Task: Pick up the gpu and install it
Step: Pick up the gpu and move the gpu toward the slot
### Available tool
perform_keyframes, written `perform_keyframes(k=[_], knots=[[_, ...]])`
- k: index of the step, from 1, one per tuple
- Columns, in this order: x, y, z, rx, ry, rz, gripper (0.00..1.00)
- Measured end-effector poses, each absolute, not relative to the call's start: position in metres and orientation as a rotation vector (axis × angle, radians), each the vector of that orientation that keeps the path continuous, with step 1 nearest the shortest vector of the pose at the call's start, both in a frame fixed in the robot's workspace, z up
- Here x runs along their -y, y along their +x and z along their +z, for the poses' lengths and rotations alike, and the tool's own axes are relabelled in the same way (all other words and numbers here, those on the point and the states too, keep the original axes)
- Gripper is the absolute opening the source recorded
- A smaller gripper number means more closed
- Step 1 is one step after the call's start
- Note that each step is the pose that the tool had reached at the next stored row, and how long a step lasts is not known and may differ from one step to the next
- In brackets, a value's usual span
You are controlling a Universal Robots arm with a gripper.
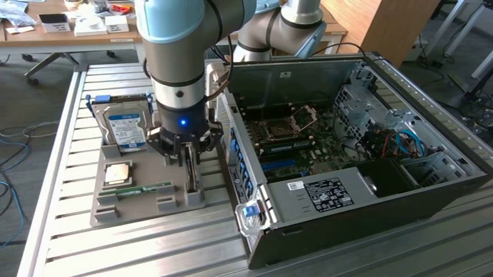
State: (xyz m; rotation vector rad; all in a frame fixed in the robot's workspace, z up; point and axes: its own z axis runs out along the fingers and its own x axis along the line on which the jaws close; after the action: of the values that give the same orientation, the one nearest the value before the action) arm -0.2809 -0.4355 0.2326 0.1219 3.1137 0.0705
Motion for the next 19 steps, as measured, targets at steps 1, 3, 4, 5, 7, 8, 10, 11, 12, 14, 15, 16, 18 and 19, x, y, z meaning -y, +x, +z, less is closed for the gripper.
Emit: perform_keyframes(k=[1,3,4,5,7,8,10,11,12,14,15,16,18,19], knots=[[0.4355,-0.2808,0.2324,-3.113,0.122,0.071,0.42],[0.4355,-0.2809,0.2324,-3.113,0.122,0.071,0.42],[0.4355,-0.2809,0.2324,-3.113,0.122,0.071,0.42],[0.4353,-0.2808,0.2323,-3.113,0.122,0.071,0.42],[0.4343,-0.2809,0.2322,-3.113,0.122,0.071,0.42],[0.4338,-0.2809,0.2322,-3.113,0.122,0.071,0.42],[0.4326,-0.2809,0.2322,-3.113,0.122,0.071,0.42],[0.4322,-0.2808,0.2322,-3.113,0.122,0.071,0.42],[0.4318,-0.2808,0.2322,-3.113,0.122,0.071,0.42],[0.4315,-0.2808,0.2322,-3.113,0.122,0.071,0.42],[0.4314,-0.2809,0.2322,-3.113,0.122,0.071,0.42],[0.4313,-0.2809,0.2321,-3.113,0.122,0.071,0.42],[0.4312,-0.2809,0.2321,-3.113,0.122,0.071,0.42],[0.4312,-0.2809,0.2321,-3.113,0.122,0.071,0.42]])
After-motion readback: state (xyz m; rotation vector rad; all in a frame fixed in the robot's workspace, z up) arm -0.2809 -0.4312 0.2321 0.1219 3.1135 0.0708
